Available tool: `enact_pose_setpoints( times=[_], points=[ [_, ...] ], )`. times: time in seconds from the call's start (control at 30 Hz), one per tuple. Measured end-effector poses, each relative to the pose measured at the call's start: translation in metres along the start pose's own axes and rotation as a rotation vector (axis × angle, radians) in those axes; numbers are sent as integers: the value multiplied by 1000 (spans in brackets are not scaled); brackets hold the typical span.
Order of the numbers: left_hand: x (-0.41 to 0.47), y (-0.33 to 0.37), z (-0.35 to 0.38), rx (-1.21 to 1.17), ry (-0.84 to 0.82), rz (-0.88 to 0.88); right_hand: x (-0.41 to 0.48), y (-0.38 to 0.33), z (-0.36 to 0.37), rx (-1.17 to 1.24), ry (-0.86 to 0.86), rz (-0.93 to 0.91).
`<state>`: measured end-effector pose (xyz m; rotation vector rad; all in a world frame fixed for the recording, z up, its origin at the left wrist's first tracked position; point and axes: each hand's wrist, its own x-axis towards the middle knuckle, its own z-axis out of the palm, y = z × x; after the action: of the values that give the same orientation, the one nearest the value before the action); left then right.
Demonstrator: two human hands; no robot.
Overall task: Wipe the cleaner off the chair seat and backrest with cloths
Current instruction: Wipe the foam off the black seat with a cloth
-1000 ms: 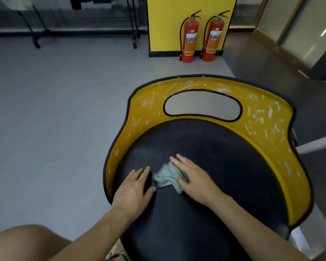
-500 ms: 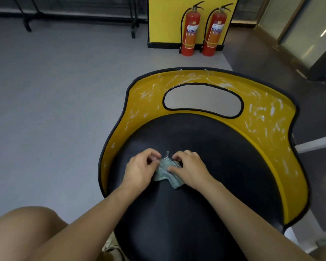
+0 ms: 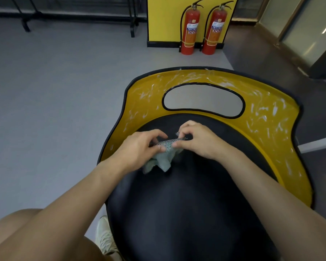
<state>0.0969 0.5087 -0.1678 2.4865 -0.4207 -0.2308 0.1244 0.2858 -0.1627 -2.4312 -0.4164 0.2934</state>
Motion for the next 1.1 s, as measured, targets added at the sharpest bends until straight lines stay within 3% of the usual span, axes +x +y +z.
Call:
enact_pose_setpoints(
  times=[0.1,0.3,0.4,0.5,0.6,0.7,0.9,0.97,1.03,1.1],
  points=[
    [2,-2,1,163,-50,-8,-9,5,-14,-102,101,-22],
    [7,8,-9,172,430,168,-39,9,-46,-201,456,-118],
    [3,15,-16,164,505,227,-61,8,-59,-232,516,-167],
    [-13,11,-14,190,375,308,-90,17,-58,-237,290,-71],
    [-33,0,-2,267,14,263,-119,32,-32,-343,-75,74],
    [-50,-7,21,333,-318,131,-137,43,-2,-377,-327,99],
    [-50,-5,37,372,-562,8,-124,41,11,-260,-616,216],
    [-47,0,38,304,-681,-43,-113,38,11,-215,-622,211],
    [-43,6,41,272,-723,-61,-99,37,16,-238,-422,149],
    [-37,13,47,232,-639,-50,-84,36,31,-332,-237,43]
  ],
)
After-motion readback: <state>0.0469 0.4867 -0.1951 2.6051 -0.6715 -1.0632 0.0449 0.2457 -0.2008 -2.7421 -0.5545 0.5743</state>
